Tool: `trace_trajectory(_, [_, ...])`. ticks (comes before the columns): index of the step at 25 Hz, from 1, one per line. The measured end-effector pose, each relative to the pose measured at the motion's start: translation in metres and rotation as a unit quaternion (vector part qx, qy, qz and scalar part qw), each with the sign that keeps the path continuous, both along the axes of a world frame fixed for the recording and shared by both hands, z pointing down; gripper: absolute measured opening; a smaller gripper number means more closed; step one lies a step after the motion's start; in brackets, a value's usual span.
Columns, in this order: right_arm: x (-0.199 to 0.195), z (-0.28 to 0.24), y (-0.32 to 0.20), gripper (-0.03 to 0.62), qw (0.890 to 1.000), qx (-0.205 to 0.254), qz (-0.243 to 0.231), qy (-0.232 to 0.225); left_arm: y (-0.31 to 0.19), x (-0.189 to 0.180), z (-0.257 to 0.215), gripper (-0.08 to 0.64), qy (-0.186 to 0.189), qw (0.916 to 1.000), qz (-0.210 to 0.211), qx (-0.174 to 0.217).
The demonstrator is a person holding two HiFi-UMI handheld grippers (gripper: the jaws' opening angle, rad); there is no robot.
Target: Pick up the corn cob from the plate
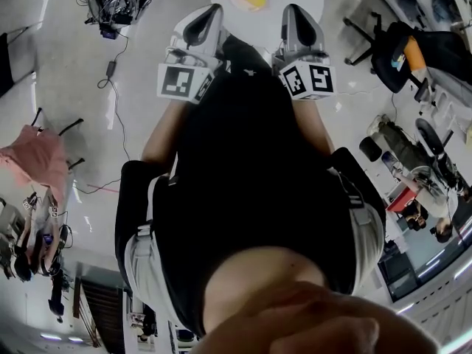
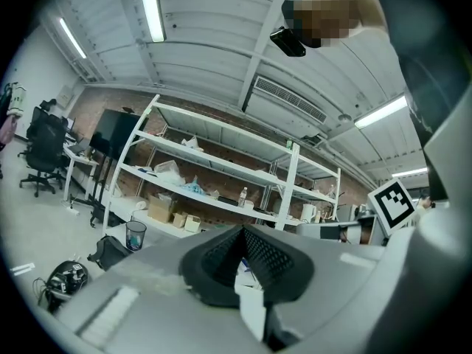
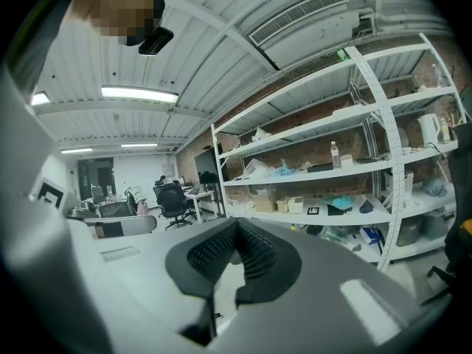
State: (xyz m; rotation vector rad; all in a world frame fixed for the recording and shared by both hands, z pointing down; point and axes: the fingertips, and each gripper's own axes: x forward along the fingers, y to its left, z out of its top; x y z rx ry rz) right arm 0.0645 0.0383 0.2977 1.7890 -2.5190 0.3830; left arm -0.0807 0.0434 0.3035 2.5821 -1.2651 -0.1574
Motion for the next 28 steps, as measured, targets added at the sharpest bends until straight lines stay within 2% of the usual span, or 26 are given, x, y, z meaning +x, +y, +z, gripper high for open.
trace_trajectory(18, [0.012,0.02,-0.043,0.006,1.0,-0.014,-0.011,-0.015,-0.037,0.025,0.008,0.002,-0.011,0.9998,-0.004,-0.015])
trace_trajectory(28, [0.024,0.055,-0.07,0.006,0.998,-0.047,-0.018,-0.023,-0.066,0.048,0.015,0.002,-0.011,0.9996,0.001,-0.027])
